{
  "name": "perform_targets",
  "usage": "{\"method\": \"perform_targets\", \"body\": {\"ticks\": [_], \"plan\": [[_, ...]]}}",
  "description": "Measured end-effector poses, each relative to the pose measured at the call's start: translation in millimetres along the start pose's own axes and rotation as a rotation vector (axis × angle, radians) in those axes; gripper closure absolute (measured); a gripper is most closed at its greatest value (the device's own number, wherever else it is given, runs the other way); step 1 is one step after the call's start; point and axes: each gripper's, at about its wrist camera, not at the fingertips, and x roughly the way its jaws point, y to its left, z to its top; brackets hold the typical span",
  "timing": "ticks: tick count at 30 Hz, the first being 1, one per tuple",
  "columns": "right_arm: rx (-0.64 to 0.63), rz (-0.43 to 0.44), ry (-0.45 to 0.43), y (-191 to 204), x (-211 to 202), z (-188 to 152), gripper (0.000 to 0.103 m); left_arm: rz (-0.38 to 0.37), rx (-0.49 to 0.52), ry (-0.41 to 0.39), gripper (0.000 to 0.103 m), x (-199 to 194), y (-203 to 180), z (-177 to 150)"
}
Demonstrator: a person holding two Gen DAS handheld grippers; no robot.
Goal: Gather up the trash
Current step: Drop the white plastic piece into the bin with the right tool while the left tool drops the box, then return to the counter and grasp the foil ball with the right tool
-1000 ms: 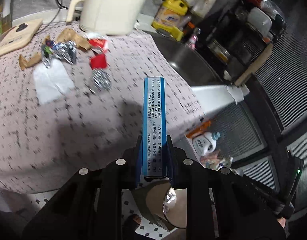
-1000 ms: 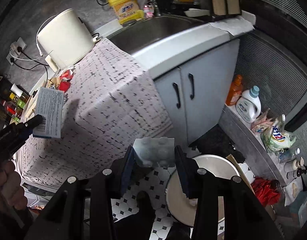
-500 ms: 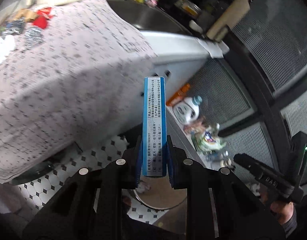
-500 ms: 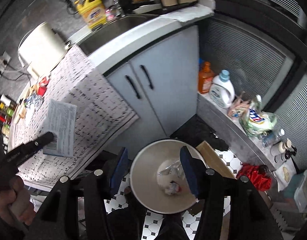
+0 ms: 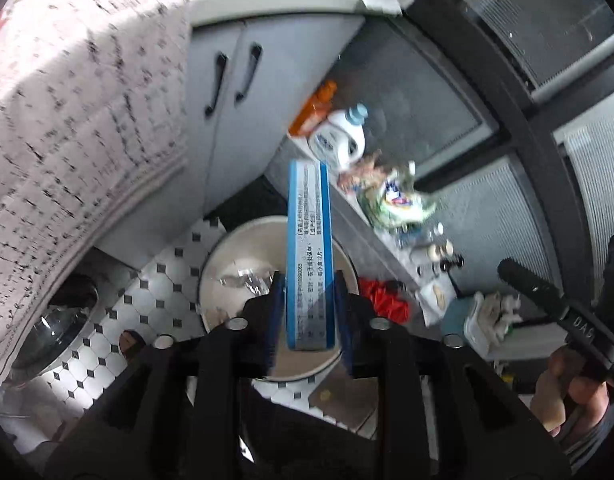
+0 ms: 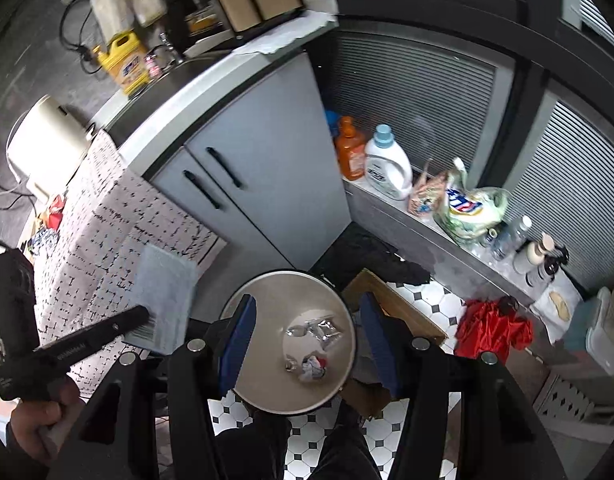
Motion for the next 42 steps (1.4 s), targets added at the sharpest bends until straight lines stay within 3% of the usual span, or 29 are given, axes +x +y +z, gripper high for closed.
{"method": "perform_targets", "body": {"ticks": [1, 2, 8, 17, 24, 35, 42], "plan": [[0.007, -0.001, -0.001, -3, -1, -1, 0.049, 0.001, -0.003, 0.002, 0.044, 1, -1, -1], [0.014, -0.004, -0.002, -6, -1, -2, 0.049, 0.000, -0.006, -0.011, 0.036, 0, -1, -1], [0.017, 0.002, 0.002, -5, 2, -4, 0.044, 0.029, -0.009, -0.081, 0.018, -20, 7, 5], [-0.078, 0.052, -0.003, 45, 11, 4, 0.026, 0.082, -0.100, -0.195, 0.012, -68, 53, 9], [-0.166, 0.107, 0.000, 100, 19, 12, 0.018, 0.135, -0.189, -0.288, 0.011, -114, 96, -2], [-0.314, 0.185, -0.009, 202, 33, 20, 0.008, 0.229, -0.305, -0.420, 0.009, -184, 164, -28], [-0.414, 0.243, -0.022, 279, 42, 16, 0.008, 0.294, -0.371, -0.473, 0.009, -226, 211, -42]]}}
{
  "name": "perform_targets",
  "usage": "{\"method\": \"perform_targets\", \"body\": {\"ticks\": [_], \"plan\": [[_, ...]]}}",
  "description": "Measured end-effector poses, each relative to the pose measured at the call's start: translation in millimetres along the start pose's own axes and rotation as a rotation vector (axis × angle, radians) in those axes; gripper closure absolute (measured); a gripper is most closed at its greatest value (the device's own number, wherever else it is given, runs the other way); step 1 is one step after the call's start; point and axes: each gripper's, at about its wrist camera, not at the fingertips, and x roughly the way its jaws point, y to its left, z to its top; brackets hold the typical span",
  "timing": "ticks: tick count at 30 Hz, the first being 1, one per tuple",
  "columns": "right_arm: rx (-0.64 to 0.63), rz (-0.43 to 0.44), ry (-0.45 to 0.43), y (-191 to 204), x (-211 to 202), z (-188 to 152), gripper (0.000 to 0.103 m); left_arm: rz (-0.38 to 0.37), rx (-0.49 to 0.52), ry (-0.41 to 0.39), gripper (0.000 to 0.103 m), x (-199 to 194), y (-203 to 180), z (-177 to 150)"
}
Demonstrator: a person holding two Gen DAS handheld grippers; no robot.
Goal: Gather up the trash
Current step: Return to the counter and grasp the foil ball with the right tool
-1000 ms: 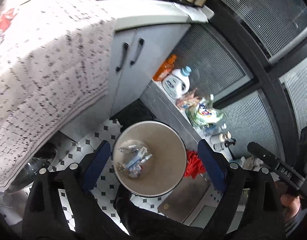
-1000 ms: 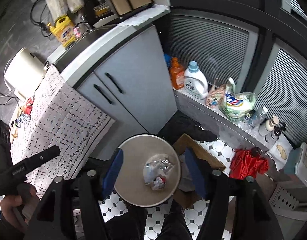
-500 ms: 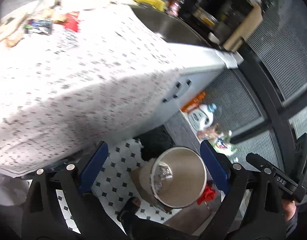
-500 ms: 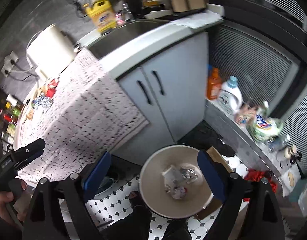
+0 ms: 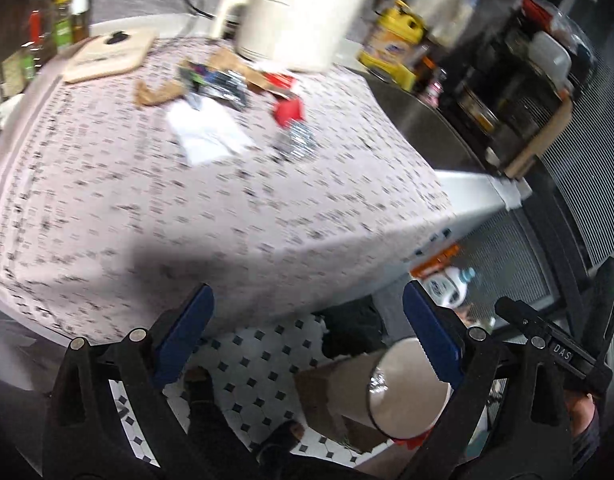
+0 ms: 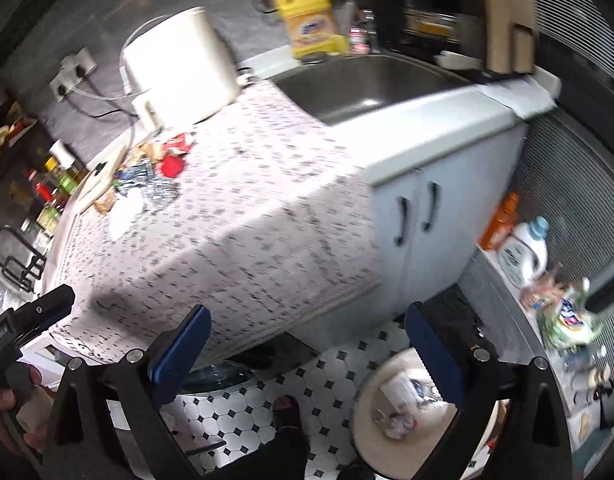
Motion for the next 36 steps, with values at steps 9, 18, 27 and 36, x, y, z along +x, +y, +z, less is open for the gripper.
{"method": "perform_targets", "body": {"ticks": [9, 18, 27, 36], "plan": [[-0.093, 0.070, -0.003, 78, 32, 29, 0.008, 0.057, -0.087, -0.062, 0.009, -21, 65, 26], [-0.164, 0.103, 0.016, 137, 66, 54, 0.010, 0.074, -0.138, -0.109, 0.009, -29, 115, 54], [-0.183, 0.105, 0.033, 178, 101, 86, 0.023, 0.039, -0.131, -0.118, 0.009, -14, 154, 90], [-0.142, 0.069, 0.049, 203, 155, 103, 0.032, -0.008, -0.034, -0.047, 0.009, 22, 166, 126]]}}
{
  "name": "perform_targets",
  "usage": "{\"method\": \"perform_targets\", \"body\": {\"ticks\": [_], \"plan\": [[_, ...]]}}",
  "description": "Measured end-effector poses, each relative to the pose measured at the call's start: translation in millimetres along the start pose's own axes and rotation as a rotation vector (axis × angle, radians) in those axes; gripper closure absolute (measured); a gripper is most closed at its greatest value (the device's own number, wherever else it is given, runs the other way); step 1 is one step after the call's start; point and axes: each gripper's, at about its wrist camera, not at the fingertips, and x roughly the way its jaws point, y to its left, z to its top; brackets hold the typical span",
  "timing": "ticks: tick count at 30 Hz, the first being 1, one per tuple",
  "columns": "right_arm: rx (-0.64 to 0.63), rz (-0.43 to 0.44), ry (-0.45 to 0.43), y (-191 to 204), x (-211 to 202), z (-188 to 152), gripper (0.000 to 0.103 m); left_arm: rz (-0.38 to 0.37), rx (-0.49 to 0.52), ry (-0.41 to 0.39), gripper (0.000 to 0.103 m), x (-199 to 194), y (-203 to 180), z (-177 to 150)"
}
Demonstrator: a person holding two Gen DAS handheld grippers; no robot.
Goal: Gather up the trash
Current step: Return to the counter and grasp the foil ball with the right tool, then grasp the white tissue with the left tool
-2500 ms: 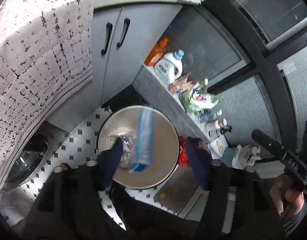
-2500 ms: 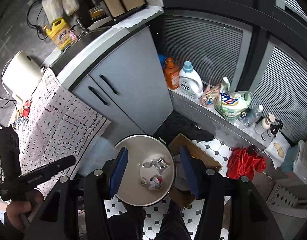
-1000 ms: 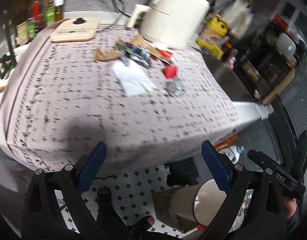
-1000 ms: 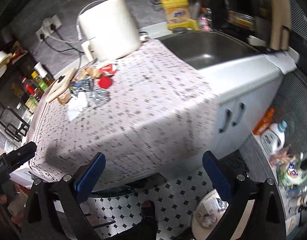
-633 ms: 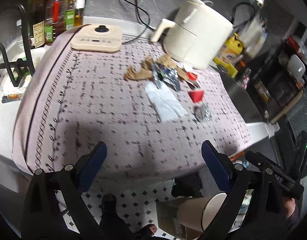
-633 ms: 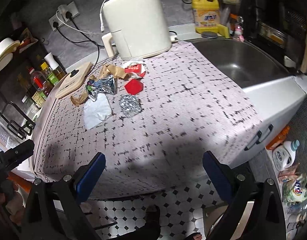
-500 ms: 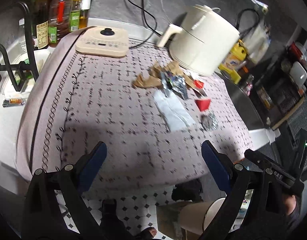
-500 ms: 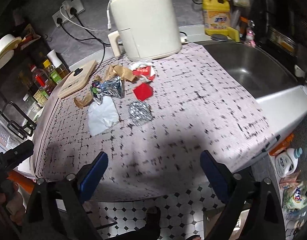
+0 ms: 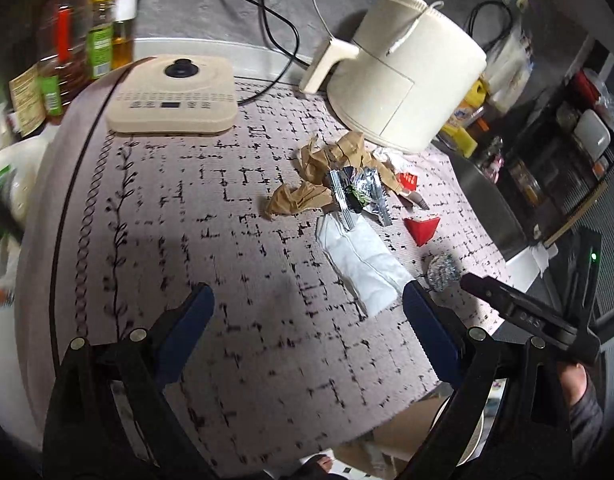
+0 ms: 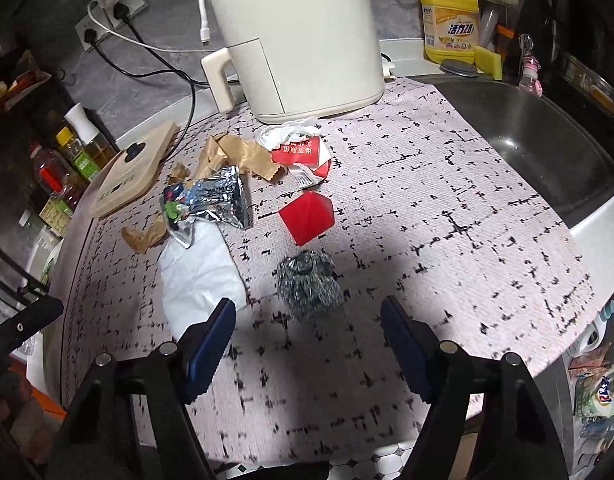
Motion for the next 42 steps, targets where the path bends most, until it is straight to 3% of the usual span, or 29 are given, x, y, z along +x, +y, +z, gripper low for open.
{"method": "perform_targets", "body": {"ticks": [1, 3, 6, 12, 24, 28, 31, 33, 36, 37, 38, 42], "plan": [[0.005, -0.006, 0.003, 1, 7, 2, 0.035, -0.006, 0.010, 0.011, 0.009, 5, 1, 3], [0.008, -0.002, 0.022, 2, 18, 3, 0.070, -0.016, 0.028, 0.028, 0.009, 13, -1, 7], [-0.035, -0.019, 0.015, 9, 17, 5, 0.070, -0.037, 0.057, 0.056, 0.009, 28, -4, 13], [0.030, -0.022, 0.008, -1, -3, -4, 0.070, -0.064, 0.128, 0.090, 0.009, 56, -24, 20], [0.149, -0.128, -0.031, -50, -55, -34, 0.070, -0.008, 0.365, 0.125, 0.009, 104, -79, 10], [0.195, -0.156, -0.028, -68, -67, -46, 0.070, 0.038, 0.417, 0.151, 0.021, 117, -86, 1], [0.225, -0.164, -0.017, -78, -72, -54, 0.069, 0.093, 0.481, 0.131, 0.026, 120, -93, -9], [0.236, -0.174, -0.012, -84, -76, -60, 0.069, 0.103, 0.480, 0.109, 0.036, 117, -96, -11], [0.246, -0.172, -0.011, -89, -82, -66, 0.069, 0.109, 0.472, 0.102, 0.072, 115, -100, -11], [0.246, -0.169, -0.012, -91, -84, -67, 0.069, 0.104, 0.460, 0.113, 0.090, 114, -101, -10], [0.244, -0.167, -0.013, -92, -86, -69, 0.069, 0.092, 0.444, 0.125, 0.098, 113, -101, -9], [0.228, -0.150, -0.016, -97, -95, -72, 0.069, 0.054, 0.376, 0.132, 0.099, 102, -100, -14]]}}
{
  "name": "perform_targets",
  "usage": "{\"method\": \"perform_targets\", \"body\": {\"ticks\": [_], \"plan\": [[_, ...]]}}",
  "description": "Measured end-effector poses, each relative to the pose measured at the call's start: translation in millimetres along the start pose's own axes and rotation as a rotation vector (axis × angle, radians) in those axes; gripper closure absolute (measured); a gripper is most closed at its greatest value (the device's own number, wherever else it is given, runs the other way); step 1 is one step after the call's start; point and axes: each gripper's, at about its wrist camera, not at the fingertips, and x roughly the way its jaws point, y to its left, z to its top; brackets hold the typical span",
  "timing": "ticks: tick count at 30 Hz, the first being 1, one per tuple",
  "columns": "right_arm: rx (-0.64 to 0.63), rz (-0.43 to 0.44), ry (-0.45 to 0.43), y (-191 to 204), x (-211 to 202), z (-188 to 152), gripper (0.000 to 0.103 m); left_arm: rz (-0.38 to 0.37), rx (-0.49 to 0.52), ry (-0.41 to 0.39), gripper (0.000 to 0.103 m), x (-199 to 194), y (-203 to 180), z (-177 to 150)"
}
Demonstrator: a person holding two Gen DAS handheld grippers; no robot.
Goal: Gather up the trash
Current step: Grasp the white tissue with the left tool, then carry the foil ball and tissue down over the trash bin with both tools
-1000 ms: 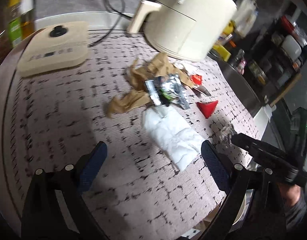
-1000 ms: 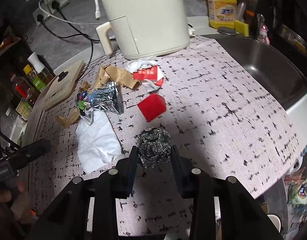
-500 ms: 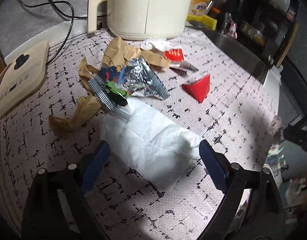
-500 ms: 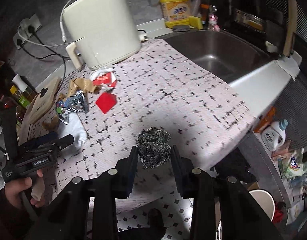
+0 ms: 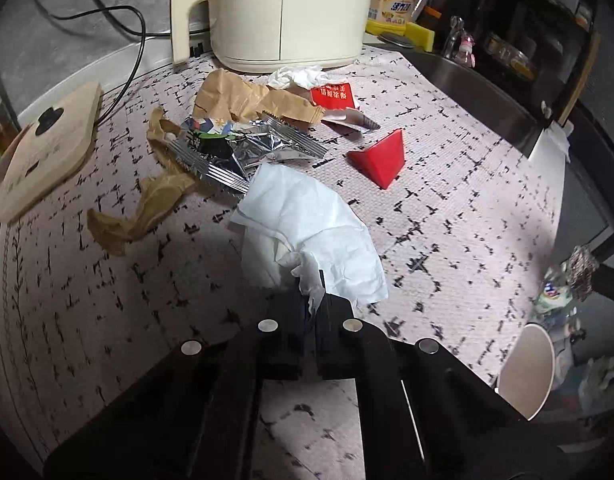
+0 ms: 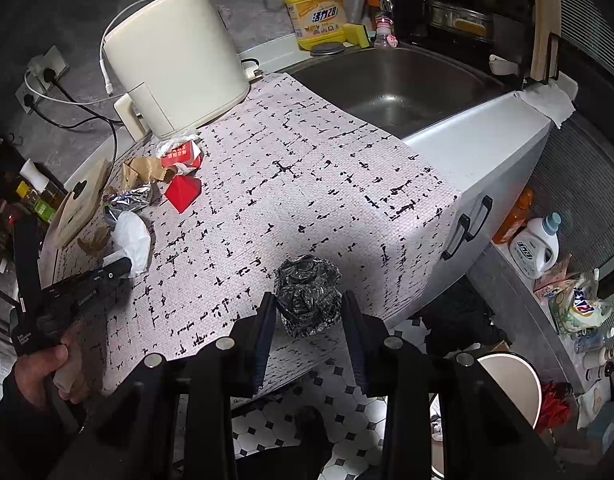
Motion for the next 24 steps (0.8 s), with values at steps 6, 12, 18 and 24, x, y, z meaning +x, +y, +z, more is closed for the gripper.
{"method": "perform_targets", "body": {"ticks": [6, 12, 18, 24], "plan": [[-0.011, 0.023, -0.002, -18, -14, -7, 0.069, -0.023, -0.069, -0.033, 0.099, -23, -12, -13], [-0.005, 0.039, 0.003, -45, -29, -17, 0.069, -0.030, -0.090, -0.052, 0.099, -41, -37, -22], [0.003, 0.047, 0.012, -76, -40, -29, 0.069, -0.046, -0.084, -0.047, 0.099, -52, -75, -38], [0.021, 0.035, 0.027, -117, -53, -47, 0.069, -0.071, -0.063, -0.038, 0.099, -55, -121, -55]]}}
